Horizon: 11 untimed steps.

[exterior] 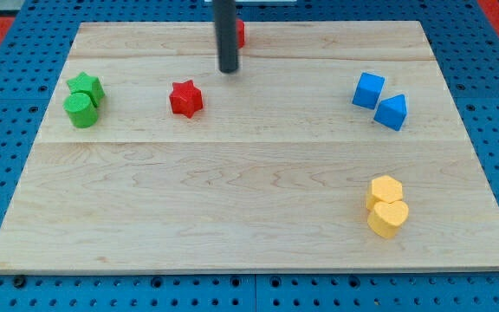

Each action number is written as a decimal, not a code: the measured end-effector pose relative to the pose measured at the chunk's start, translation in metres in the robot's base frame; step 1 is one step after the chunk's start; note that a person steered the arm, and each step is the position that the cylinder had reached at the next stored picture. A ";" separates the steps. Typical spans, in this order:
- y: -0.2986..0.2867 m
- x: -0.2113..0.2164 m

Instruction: Move the red star to the left of the red circle

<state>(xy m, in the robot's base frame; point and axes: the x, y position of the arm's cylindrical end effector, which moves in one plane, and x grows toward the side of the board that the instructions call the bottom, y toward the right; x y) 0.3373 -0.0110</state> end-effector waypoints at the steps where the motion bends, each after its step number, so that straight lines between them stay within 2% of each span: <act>1: -0.004 0.076; 2: -0.063 0.087; 3: -0.108 0.067; 5: -0.094 0.052; 7: -0.044 0.020; 10: -0.097 -0.057; 11: -0.091 -0.074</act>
